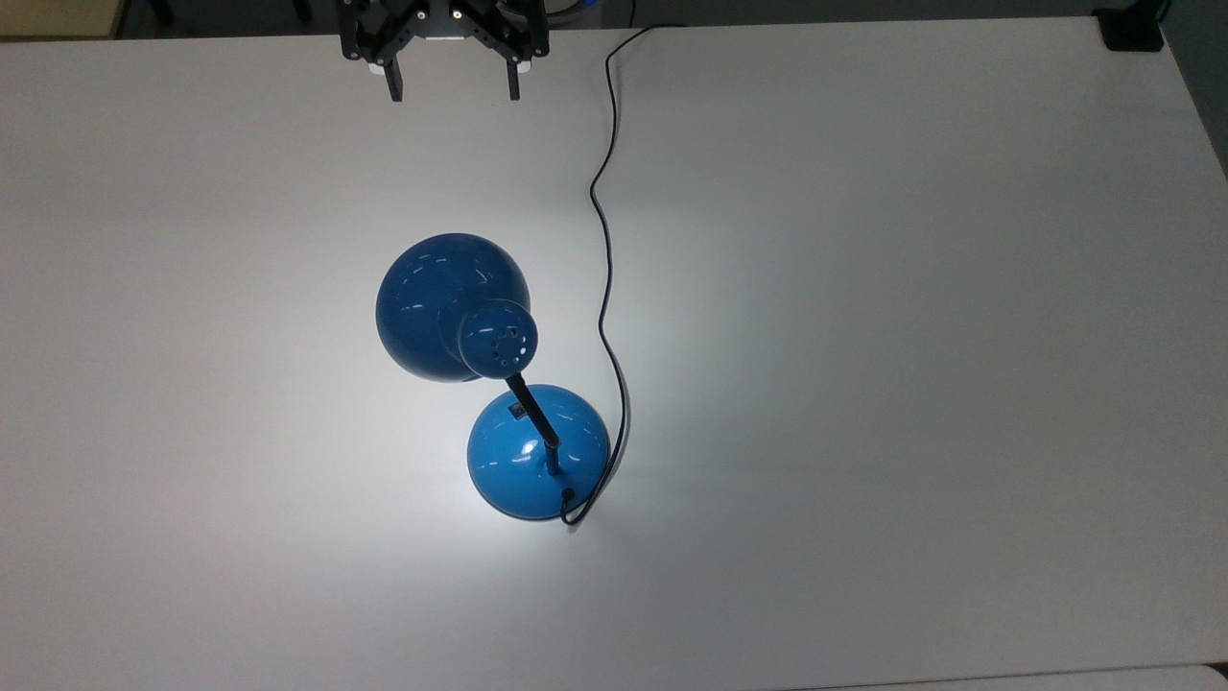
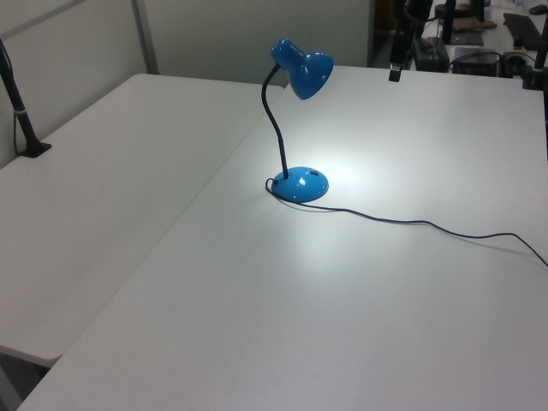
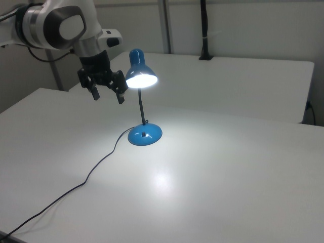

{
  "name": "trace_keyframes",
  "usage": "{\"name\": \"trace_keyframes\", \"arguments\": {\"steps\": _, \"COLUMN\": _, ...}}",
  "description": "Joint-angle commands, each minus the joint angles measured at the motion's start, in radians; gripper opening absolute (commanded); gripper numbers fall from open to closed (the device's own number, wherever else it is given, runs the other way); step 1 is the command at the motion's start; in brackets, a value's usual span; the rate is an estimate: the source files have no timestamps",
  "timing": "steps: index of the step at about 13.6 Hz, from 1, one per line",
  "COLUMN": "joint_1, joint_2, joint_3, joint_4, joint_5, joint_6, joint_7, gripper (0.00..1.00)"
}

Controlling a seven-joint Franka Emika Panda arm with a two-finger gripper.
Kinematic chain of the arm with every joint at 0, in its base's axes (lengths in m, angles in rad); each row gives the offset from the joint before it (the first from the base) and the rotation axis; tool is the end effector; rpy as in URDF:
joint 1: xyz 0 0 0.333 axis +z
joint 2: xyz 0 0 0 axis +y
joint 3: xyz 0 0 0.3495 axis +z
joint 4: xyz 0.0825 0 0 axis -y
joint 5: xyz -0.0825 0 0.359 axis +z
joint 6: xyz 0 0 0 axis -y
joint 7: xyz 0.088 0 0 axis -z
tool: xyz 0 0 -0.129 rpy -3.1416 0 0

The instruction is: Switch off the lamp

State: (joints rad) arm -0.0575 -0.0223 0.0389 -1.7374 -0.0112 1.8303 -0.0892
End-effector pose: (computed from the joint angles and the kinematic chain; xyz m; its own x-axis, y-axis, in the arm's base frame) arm 0.5440 -0.0110 0.5962 0.9908 0.0736 0.1134 0.0716 -0.9972 0.0221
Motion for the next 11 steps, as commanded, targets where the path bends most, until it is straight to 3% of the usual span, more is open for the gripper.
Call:
{"name": "trace_keyframes", "arguments": {"steps": 1, "joint_1": 0.011, "joint_2": 0.004, "joint_3": -0.005, "joint_4": 0.01, "joint_5": 0.011, "joint_6": -0.032, "joint_7": -0.038, "gripper": 1.0}}
{"name": "trace_keyframes", "arguments": {"steps": 3, "joint_1": 0.007, "joint_2": 0.01, "joint_3": -0.01, "joint_4": -0.004, "joint_5": 0.011, "joint_6": -0.037, "joint_7": -0.27, "gripper": 1.0}}
{"name": "trace_keyframes", "arguments": {"steps": 7, "joint_1": 0.005, "joint_2": 0.018, "joint_3": -0.013, "joint_4": -0.027, "joint_5": -0.025, "joint_6": -0.065, "joint_7": -0.547, "gripper": 1.0}}
{"name": "trace_keyframes", "arguments": {"steps": 11, "joint_1": 0.008, "joint_2": 0.068, "joint_3": -0.011, "joint_4": -0.042, "joint_5": -0.041, "joint_6": -0.013, "joint_7": -0.531, "gripper": 0.57}}
